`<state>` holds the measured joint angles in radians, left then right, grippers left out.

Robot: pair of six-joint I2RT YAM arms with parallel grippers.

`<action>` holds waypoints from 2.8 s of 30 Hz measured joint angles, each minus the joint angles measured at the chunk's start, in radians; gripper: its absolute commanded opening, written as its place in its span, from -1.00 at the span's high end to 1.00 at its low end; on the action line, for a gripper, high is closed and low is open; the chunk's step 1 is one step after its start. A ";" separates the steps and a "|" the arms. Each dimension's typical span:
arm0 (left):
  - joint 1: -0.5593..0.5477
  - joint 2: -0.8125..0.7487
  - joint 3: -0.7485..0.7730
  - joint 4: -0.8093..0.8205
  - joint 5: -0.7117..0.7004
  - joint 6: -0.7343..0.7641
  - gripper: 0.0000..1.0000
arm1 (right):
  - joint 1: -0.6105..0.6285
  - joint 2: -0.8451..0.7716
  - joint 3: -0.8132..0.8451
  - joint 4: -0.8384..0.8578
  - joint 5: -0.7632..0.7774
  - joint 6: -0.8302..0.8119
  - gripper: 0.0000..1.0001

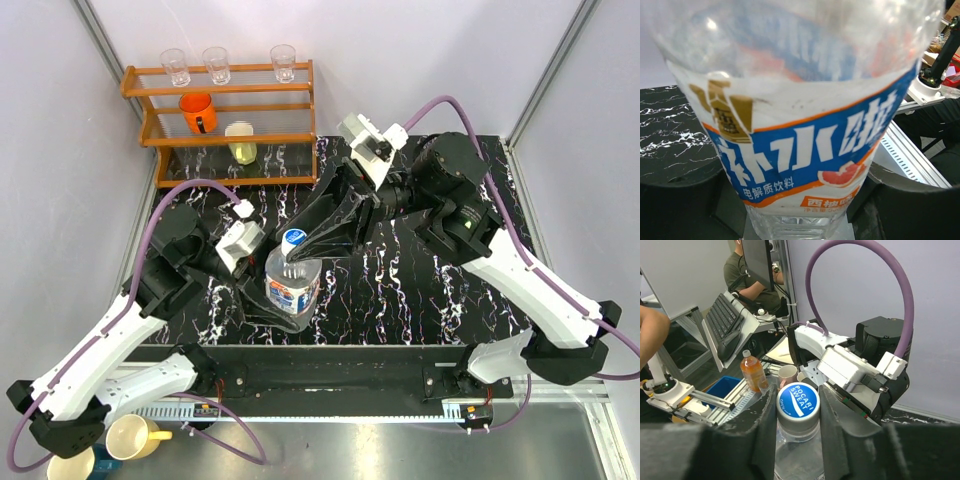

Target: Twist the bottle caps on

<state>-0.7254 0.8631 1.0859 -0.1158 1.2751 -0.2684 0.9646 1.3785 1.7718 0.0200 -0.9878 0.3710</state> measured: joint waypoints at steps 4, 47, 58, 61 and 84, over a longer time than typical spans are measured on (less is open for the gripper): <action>0.000 -0.009 0.000 -0.029 -0.030 0.030 0.28 | -0.003 0.002 -0.009 0.013 0.001 -0.002 0.93; 0.045 -0.066 0.013 -0.201 -1.077 0.215 0.34 | 0.243 0.023 0.072 -0.393 1.336 -0.252 -0.89; 0.050 -0.010 0.002 -0.036 -0.309 0.033 0.33 | 0.038 -0.225 0.066 -0.422 0.609 -0.286 -0.91; 0.048 0.009 0.000 0.015 -0.115 -0.025 0.42 | -0.010 -0.212 0.076 -0.423 0.423 -0.286 -0.88; 0.037 0.028 0.000 0.068 0.140 -0.087 0.43 | -0.048 -0.003 -0.001 -0.019 -0.055 0.018 -0.45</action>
<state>-0.6884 0.8909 1.0855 -0.0479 1.4147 -0.3557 0.9169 1.3758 1.7710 0.0010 -1.0431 0.3889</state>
